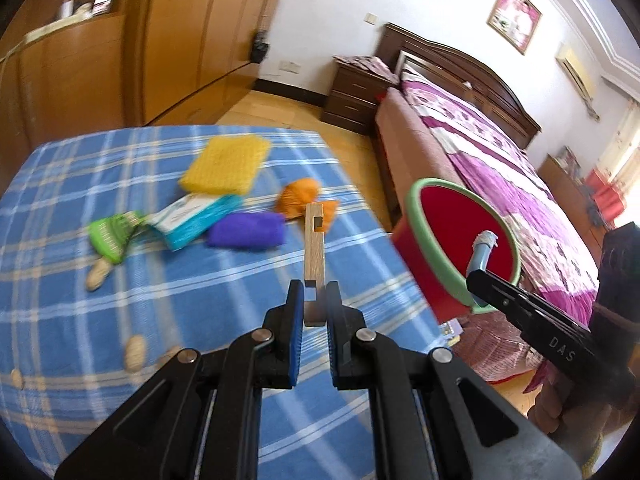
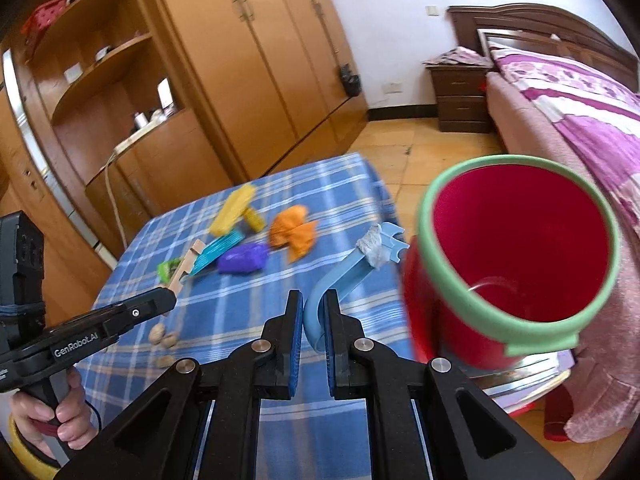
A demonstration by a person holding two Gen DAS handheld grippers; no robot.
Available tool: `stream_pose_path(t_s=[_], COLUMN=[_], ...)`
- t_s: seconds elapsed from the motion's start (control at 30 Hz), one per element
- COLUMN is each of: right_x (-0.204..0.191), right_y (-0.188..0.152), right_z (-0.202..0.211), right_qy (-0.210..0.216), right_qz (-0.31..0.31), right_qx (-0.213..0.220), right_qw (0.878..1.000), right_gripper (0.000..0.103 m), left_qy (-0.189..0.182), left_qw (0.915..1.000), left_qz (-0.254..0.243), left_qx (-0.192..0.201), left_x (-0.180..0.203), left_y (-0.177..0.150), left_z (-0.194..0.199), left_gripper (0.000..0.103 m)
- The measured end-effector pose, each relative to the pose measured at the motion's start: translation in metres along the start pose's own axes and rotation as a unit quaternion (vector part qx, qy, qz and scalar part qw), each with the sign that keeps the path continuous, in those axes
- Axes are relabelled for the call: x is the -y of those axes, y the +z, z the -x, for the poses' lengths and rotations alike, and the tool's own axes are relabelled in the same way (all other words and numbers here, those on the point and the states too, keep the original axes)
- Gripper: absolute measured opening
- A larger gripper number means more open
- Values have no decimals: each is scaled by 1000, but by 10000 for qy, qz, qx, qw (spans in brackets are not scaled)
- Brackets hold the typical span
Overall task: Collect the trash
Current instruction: 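Lift the stick and blue hook and carry both over the red bucket, then open the left tool dropping the stick while the right tool drops the hook into the bucket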
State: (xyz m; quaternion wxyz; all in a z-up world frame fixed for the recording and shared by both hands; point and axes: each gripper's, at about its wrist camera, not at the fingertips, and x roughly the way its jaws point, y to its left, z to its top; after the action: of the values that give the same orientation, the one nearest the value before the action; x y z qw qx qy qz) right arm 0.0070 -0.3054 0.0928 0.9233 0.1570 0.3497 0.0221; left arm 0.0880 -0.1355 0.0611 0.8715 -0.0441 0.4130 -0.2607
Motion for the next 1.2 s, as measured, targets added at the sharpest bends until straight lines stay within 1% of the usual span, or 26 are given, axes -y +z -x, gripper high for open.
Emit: stream_pose_path(t_s=[0.3, 0.53, 0.73, 0.93, 1.03, 1.1, 1.17, 1.2], right_x=[58, 100, 127, 144, 150, 155, 159, 160], right_y=[12, 15, 16, 15, 14, 13, 12, 11], right_z=[14, 17, 18, 21, 25, 27, 30, 31], right_qy=[-354, -662, -737, -735, -733, -728, -736, -744], right_qz=[-451, -690, -895, -1046, -1144, -1198, -1259, -1280], right_qx=[199, 285, 310, 372, 423, 455, 492, 506], right_qw=[9982, 9950, 9928, 9911, 9898, 9891, 9881, 9877], right_gripper=[10, 12, 13, 14, 14, 16, 22, 23], left_qy=[-265, -466, -592, -684, -717, -730, -758, -764], left_qw=[9983, 9951, 9923, 9900, 9880, 9868, 9854, 9851], left_qz=[-496, -795, -991, -1111, -1249, -1334, -1408, -1421], left_qx=[-176, -365, -459, -541, -554, -560, -580, -586], left_x=[59, 101, 128, 145, 156, 162, 169, 171], left_y=[19, 26, 29, 32, 34, 34, 35, 35], left_z=[-39, -72, -93, -109, -117, -122, -127, -129], left_gripper=[10, 10, 10, 10, 10, 10, 10, 10])
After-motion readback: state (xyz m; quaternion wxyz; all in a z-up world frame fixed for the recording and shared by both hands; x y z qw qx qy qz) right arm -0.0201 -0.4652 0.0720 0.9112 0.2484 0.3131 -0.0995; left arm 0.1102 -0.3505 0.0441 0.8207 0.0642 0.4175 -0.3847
